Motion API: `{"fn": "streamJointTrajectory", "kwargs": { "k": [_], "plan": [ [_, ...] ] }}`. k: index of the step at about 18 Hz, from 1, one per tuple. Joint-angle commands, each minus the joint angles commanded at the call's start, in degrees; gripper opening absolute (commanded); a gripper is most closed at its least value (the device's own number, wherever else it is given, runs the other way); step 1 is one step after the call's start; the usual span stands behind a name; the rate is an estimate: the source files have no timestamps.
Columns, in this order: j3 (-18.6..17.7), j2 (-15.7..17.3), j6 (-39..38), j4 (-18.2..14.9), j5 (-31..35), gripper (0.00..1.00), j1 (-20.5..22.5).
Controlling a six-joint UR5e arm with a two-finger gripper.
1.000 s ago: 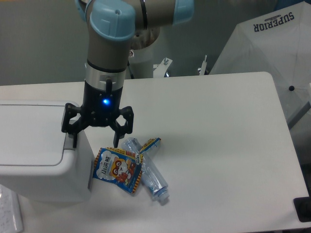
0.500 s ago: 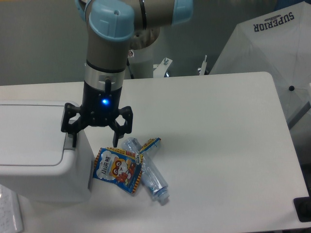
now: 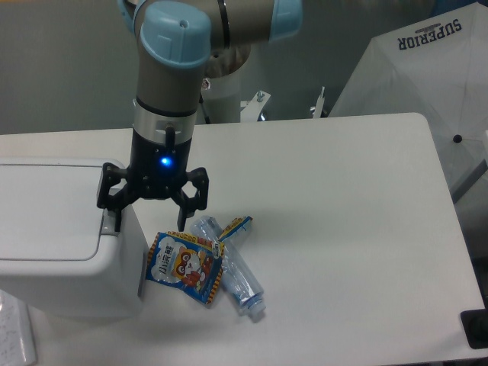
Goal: Open the trash can
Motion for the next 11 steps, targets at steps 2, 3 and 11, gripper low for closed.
{"fn": "streamJointTrajectory", "kwargs": {
  "k": [2, 3, 11],
  "plan": [
    [0.0, 0.0, 0.0, 0.0, 0.0, 1.0, 0.0],
    [0.0, 0.0, 0.0, 0.0, 0.0, 1.0, 0.0],
    [-0.62, 0.35, 0.09, 0.0, -0.09, 1.0, 0.0]
  ]
}}
